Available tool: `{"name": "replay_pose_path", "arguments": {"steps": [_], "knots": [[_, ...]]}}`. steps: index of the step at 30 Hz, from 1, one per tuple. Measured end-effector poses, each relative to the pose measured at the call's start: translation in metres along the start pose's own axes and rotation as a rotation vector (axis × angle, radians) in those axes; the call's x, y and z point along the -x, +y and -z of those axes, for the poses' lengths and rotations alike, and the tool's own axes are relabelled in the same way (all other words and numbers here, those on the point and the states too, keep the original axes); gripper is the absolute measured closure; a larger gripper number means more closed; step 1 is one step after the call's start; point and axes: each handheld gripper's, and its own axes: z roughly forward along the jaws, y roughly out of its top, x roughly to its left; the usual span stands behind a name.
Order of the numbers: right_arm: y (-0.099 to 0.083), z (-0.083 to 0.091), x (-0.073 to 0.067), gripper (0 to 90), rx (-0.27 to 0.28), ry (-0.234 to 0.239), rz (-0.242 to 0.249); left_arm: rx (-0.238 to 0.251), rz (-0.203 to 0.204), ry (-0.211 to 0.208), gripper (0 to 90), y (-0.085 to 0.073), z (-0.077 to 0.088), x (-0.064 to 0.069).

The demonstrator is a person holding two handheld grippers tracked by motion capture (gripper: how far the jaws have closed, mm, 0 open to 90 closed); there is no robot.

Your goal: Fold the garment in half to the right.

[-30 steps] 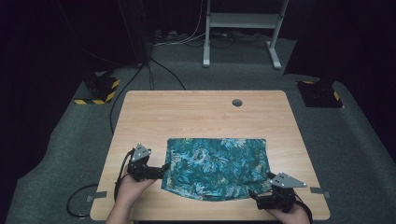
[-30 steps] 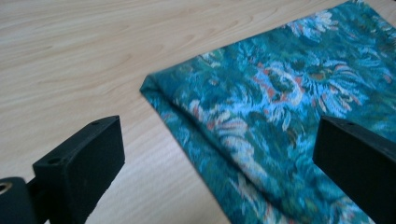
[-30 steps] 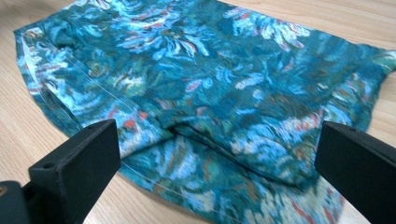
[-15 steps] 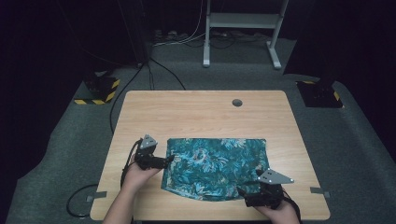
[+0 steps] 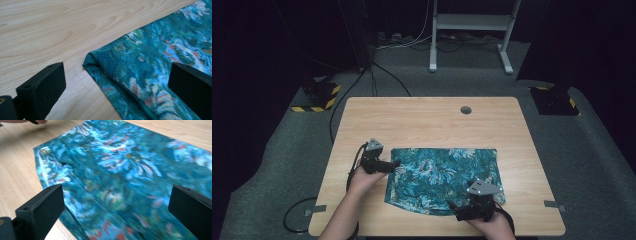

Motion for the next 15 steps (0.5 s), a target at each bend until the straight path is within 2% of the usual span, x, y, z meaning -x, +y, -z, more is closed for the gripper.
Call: {"name": "replay_pose_path", "arguments": {"steps": [5,8,10,15], "knots": [[0.007,-0.016,-0.015,0.2,-0.016,0.033,0.023,-0.023,0.007,-0.005,2.1,-0.003,-0.015,-0.007],[0.01,-0.025,-0.023,0.2,-0.02,0.052,0.028,-0.034,0.012,-0.009,3.7,-0.002,-0.019,-0.008],[0.012,-0.03,-0.027,0.2,-0.027,0.063,0.037,-0.02,0.02,-0.014,4.1,-0.001,-0.019,-0.01],[0.017,-0.042,-0.039,0.2,-0.04,0.091,0.059,-0.046,0.033,-0.012,6.9,0.004,-0.026,-0.014]]}}
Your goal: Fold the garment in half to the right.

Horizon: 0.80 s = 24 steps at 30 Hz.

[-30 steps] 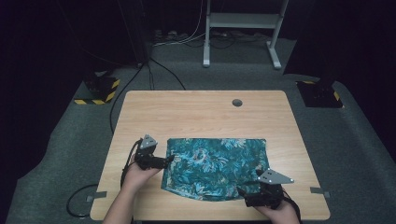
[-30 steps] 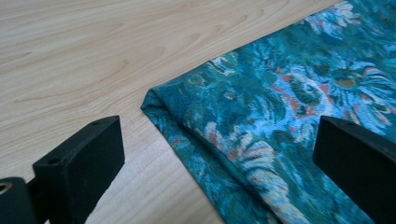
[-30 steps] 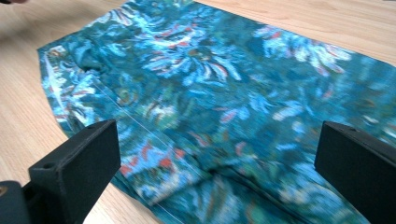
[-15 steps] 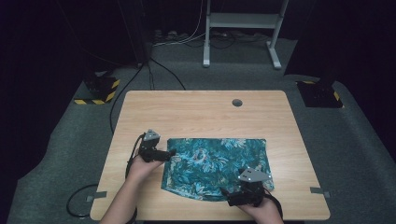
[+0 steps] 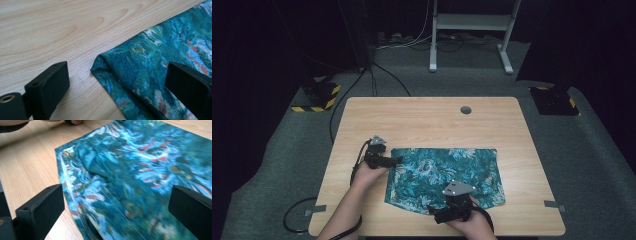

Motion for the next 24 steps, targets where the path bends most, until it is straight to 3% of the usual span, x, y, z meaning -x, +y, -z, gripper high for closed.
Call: {"name": "replay_pose_path", "arguments": {"steps": [6,9,13,16,24], "knots": [[0.006,-0.011,-0.008,0.2,-0.012,0.026,0.021,-0.012,-0.041,-0.013,7.6,0.0,-0.002,0.003],[0.009,-0.017,-0.011,0.2,-0.019,0.035,0.029,0.0,-0.052,-0.012,13.2,-0.002,-0.001,0.005],[0.015,-0.027,-0.016,0.2,-0.02,0.046,0.028,0.004,-0.072,0.034,17.9,-0.003,-0.002,0.01],[0.02,-0.035,-0.021,0.2,-0.019,0.057,0.039,-0.014,-0.116,0.071,17.4,-0.003,-0.004,0.015],[0.028,-0.052,-0.031,0.2,-0.03,0.074,0.056,-0.022,-0.128,0.087,15.3,-0.003,-0.006,0.019]]}}
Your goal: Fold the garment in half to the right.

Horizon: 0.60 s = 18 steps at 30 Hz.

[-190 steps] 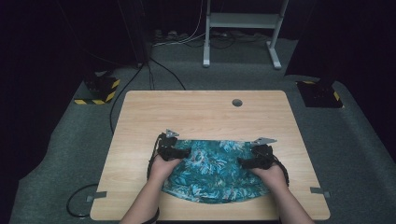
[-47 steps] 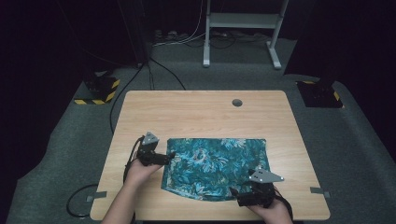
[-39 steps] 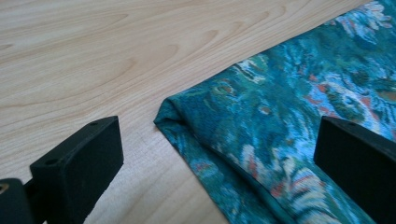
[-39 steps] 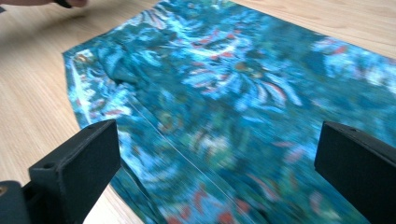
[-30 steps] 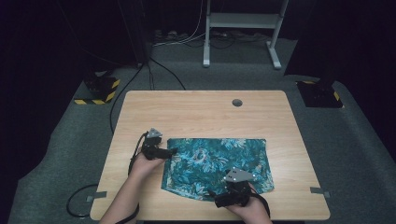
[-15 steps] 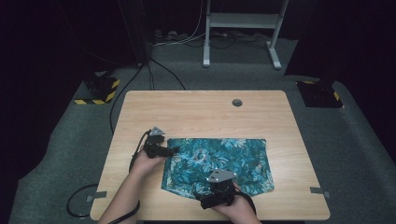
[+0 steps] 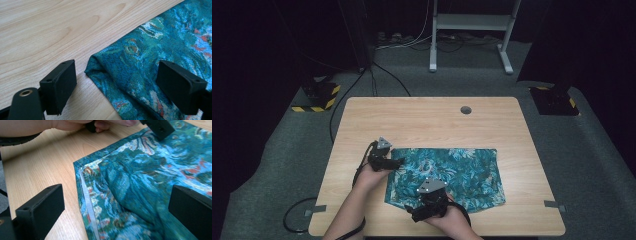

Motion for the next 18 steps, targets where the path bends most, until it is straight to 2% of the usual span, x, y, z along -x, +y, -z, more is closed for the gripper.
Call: {"name": "replay_pose_path", "arguments": {"steps": [9,18], "knots": [[0.01,-0.016,-0.004,0.3,0.003,-0.006,0.008,-0.001,0.001,0.002,14.6,0.0,0.0,0.001],[0.019,-0.035,-0.014,2.5,-0.006,-0.013,0.03,-0.005,0.003,0.009,12.6,0.0,-0.001,0.001]]}}
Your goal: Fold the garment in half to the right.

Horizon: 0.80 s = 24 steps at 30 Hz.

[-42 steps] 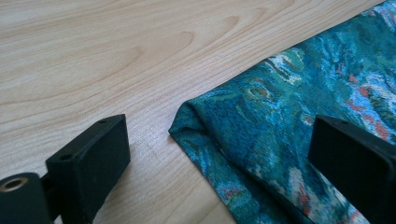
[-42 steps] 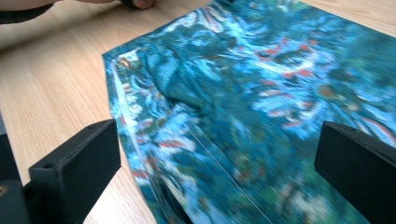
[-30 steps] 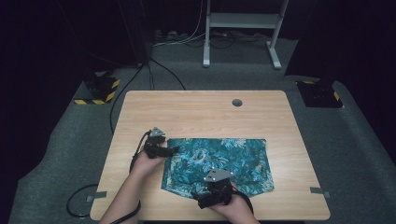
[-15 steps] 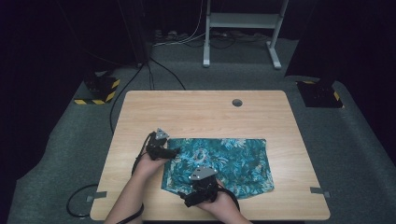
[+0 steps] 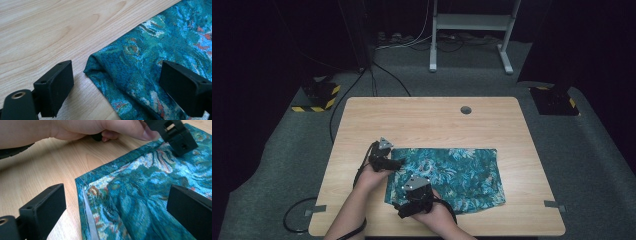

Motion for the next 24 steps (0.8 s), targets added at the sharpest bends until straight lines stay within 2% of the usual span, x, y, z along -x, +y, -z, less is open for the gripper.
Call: {"name": "replay_pose_path", "arguments": {"steps": [7,11,19,24], "knots": [[0.002,-0.011,-0.006,4.1,-0.014,-0.014,0.004,-0.002,-0.002,0.002,12.5,0.0,0.0,0.0],[0.003,-0.014,-0.011,6.6,-0.021,-0.033,0.023,-0.001,0.004,0.001,12.4,0.0,0.0,0.0],[0.001,-0.024,-0.016,16.8,-0.053,-0.074,0.051,0.0,0.013,0.007,12.0,0.0,0.0,0.0],[0.003,-0.026,-0.018,23.9,-0.047,-0.092,0.057,-0.001,0.013,0.013,12.0,0.0,0.0,0.001]]}}
